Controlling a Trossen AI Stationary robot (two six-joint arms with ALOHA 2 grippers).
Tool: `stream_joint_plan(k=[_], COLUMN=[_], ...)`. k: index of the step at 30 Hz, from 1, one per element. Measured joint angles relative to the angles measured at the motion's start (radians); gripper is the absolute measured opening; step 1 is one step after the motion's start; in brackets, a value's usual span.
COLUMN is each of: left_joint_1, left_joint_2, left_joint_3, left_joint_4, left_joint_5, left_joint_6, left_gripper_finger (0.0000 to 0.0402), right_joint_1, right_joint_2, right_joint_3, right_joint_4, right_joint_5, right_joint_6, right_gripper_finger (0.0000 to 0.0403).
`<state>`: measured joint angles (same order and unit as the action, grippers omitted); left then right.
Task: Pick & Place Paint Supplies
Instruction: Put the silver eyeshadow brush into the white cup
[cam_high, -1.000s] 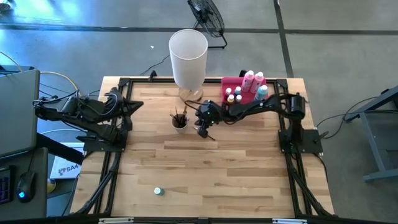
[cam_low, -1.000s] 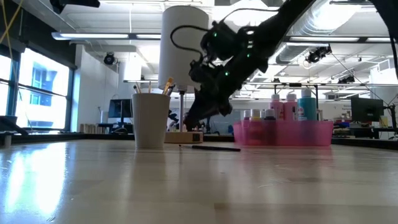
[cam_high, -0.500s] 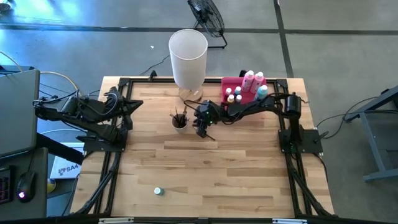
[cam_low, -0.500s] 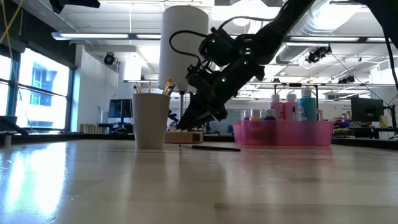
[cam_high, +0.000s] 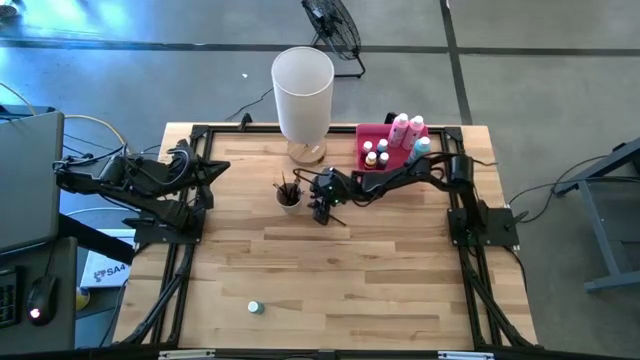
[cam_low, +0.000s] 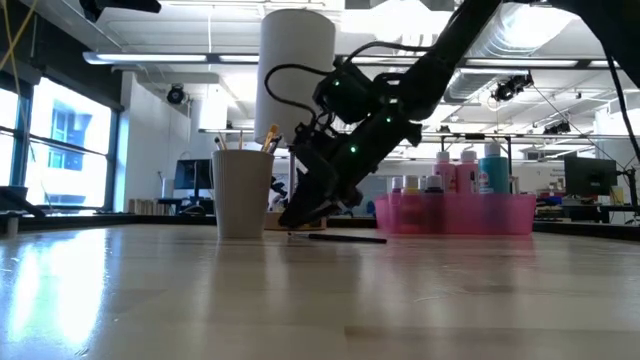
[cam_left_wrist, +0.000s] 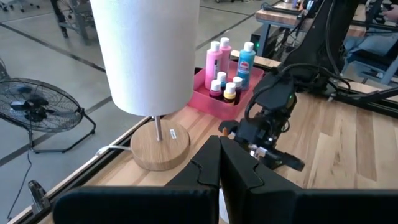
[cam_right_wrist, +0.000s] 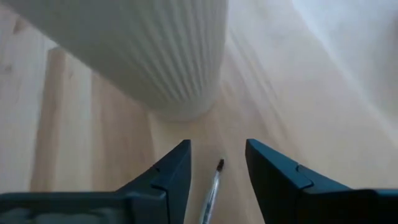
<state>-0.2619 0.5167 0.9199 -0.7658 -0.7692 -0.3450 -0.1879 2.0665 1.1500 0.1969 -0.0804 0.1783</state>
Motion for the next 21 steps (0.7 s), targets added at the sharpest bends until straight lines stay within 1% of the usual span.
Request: stream_joint_plan(k=[9,13,16,21], left_joint_1=[0.0,0.0,0.0,0.0], left_joint_2=[0.0,0.0,0.0,0.0], left_joint_3=[0.0,0.0,0.0,0.0], left_joint_4=[0.0,0.0,0.0,0.0], left_joint_5=[0.001,0.001,0.001,0.001], left_joint_6=[0.0,0.0,0.0,-0.001], left_gripper_finger=[0.0,0.0,0.0,0.0], right_joint_1=[0.002,0.005,0.004,0.003], right_joint_2=[0.035,0.039,0.039,0.04], right_joint_3=[0.003,0.003,0.003,0.002], right_joint_4=[-0.02,-0.021,-0.025,-0.028], right_joint_5=[0.022,0.04,0.041,0.045], right_joint_6=[-0.003,-0.034,-0.034,-0.034], right_gripper_finger=[0.0144,0.0137,0.0107,0.0027])
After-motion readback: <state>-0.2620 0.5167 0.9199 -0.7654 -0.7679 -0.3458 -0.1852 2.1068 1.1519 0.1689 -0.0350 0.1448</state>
